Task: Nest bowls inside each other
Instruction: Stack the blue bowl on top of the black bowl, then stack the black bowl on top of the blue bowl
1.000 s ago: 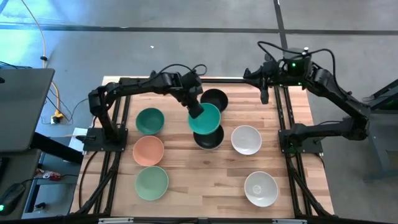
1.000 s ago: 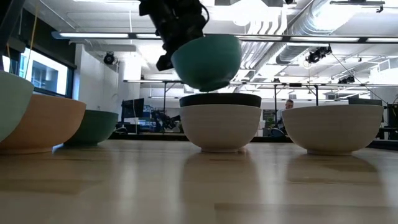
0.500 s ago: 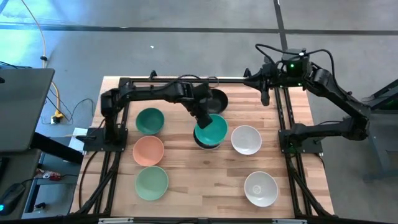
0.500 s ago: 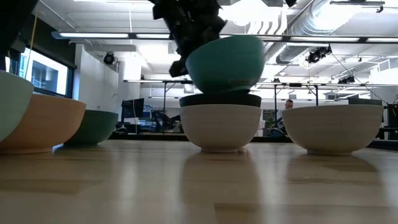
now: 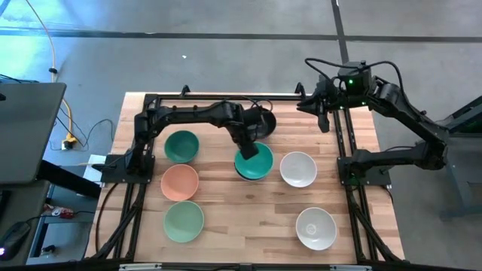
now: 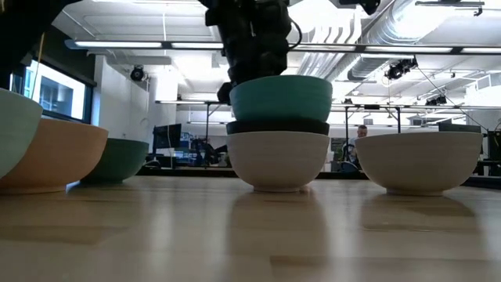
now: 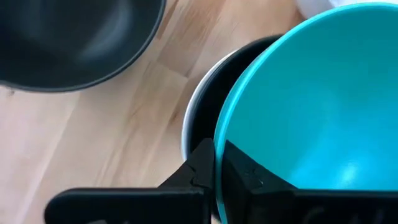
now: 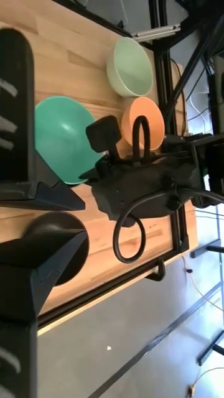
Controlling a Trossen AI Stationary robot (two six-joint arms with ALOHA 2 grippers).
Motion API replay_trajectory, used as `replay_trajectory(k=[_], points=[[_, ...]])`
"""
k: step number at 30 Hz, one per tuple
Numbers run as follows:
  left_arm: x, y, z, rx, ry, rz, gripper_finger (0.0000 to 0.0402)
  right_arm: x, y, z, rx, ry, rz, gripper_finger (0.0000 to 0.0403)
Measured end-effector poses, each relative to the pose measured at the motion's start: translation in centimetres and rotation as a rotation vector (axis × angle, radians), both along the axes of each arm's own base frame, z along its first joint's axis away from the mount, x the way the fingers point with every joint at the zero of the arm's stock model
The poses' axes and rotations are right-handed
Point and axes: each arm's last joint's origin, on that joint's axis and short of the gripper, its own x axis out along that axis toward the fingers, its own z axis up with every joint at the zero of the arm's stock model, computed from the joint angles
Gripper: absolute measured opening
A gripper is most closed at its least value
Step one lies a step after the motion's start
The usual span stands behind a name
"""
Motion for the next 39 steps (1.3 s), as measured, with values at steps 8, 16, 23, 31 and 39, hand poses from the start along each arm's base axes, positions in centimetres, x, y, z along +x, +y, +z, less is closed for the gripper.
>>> replay_trajectory(k=[8, 16, 23, 31, 39], points=[[-0.1, 0.2, -0.6, 0.014, 0.041, 0.001, 0.0003, 0.0, 0.0, 0.0, 0.004, -0.004, -0.003, 0.0053], [0.8, -0.2, -2.3, 0.002, 0.069, -0.021, 0.0003, 0.0, 0.0, 0.0, 0.005, -0.003, -0.003, 0.0053], [1.0, -0.3, -2.1, 0.026, 0.044, -0.022, 0.0030, 0.0, 0.0, 0.0, 0.007, 0.000, -0.002, 0.0053], [0.7, -0.2, 0.5, 0.020, -0.091, -0.037, 0.0119, 0.0, 0.0, 0.0, 0.017, 0.001, -0.008, 0.0053], [-1.1, -0.3, 5.0, 0.078, -0.208, -0.065, 0.0187, -0.2, -1.3, -1.7, 0.152, 0.163, -0.447, 0.0053]])
